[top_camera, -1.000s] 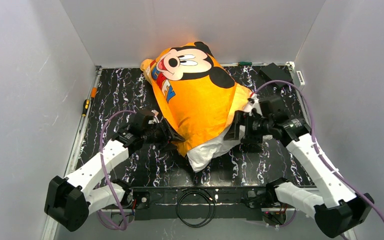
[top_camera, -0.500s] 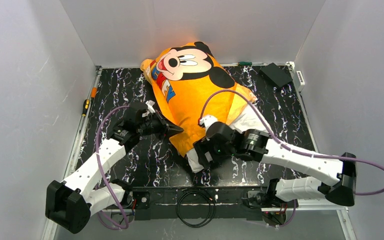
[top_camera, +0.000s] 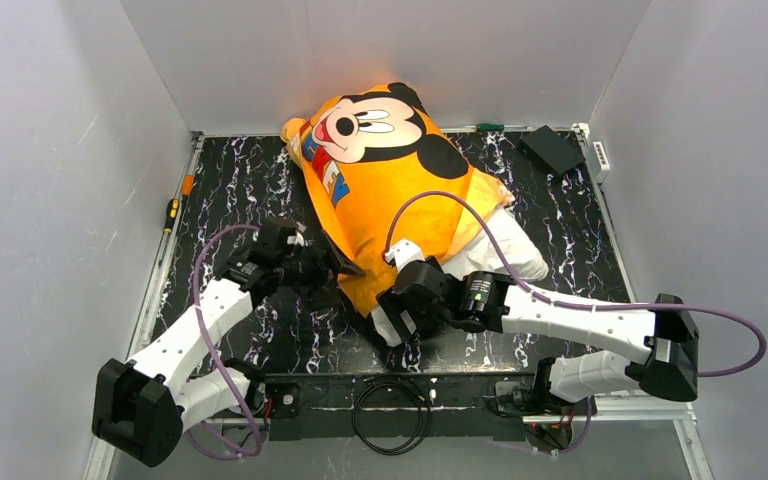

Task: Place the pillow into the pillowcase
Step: Stuff the pillow into the pillowcase.

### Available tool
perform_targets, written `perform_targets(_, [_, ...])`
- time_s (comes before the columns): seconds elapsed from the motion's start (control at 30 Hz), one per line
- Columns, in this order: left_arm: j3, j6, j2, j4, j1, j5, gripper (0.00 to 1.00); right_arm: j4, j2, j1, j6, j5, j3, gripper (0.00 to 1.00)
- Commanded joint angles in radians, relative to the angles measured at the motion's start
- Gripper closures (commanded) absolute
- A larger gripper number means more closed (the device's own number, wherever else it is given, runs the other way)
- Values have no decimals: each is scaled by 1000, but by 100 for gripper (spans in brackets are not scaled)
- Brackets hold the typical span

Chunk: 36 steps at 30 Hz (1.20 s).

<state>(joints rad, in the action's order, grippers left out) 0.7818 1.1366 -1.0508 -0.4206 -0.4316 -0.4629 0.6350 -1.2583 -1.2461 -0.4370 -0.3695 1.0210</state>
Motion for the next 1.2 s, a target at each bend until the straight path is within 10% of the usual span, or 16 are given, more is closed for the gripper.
perform_targets(0.0, [-128, 4, -21, 78, 8, -8, 10, -85, -20, 4, 35, -64, -14, 2])
perform_targets(0.1, [-183, 36, -83, 263, 8, -47, 16, -111, -26, 44, 45, -33, -9, 2])
perform_targets(0.37, [-78, 25, -85, 360, 7, 9, 100, -150, -71, 150, 64, 36, 61, 7])
perform_targets(0.53, [-55, 30, -25, 316, 10, 30, 100, -163, -65, 208, 60, 80, 80, 8])
perform_targets(0.8, [-195, 94, 155, 264, 29, 54, 26, -188, -39, 283, 36, 179, 116, 8])
perform_targets(1.17, [-285, 202, -84, 775, 33, -78, 7, -185, -68, 295, 23, 259, 181, 8])
